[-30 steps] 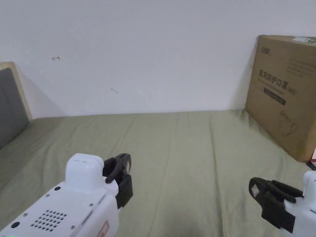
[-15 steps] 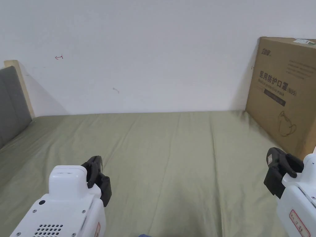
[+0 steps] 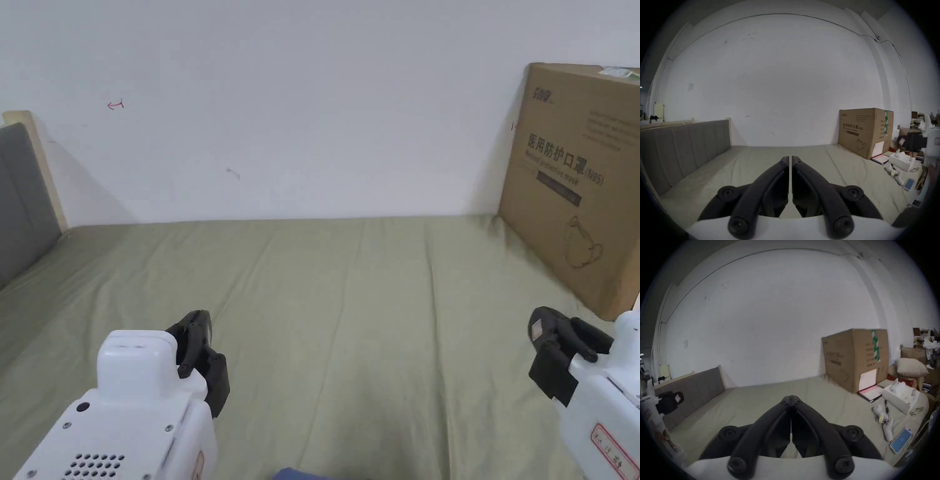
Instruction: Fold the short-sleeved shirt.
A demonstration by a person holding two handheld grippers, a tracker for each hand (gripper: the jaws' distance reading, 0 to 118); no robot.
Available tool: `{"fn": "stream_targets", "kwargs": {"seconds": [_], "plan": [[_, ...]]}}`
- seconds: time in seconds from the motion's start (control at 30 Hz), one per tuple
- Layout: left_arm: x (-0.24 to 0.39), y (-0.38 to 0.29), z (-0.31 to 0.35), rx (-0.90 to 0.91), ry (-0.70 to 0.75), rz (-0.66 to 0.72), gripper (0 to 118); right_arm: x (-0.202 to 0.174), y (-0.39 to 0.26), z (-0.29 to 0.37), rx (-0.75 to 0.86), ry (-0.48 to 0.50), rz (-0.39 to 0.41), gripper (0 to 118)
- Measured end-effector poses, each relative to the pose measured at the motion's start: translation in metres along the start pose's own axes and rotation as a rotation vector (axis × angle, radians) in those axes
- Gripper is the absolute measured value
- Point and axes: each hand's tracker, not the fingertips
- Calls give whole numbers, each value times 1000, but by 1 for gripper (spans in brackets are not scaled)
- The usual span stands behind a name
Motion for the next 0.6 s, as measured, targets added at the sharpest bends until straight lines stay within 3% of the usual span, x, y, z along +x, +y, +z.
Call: {"fn": "stream_targets", "kwargs": {"seconds": [0.1,0.2,0.27,0.37,0.47,0.53,0.6], "plan": [[-15,-6,-11,-126,-38,76,3,-2,-9,-17,-192,129,-39,0],[-31,-22,-14,-215,-15,136,3,-6,-44,-54,-611,296,-142,0],[-38,-33,-10,-233,-2,134,3,-11,-86,-74,-860,312,-190,0],[-47,-46,-4,-294,5,123,3,-20,-139,-83,-1090,322,-173,0],[-65,-55,-1,-350,-105,216,3,-28,-174,-83,-1158,276,-69,0],[-80,-63,-7,-425,-225,347,3,-25,-179,-82,-1137,262,-101,0],[-99,-80,-22,-533,-409,513,3,-18,-177,-87,-1134,254,-188,0]]}}
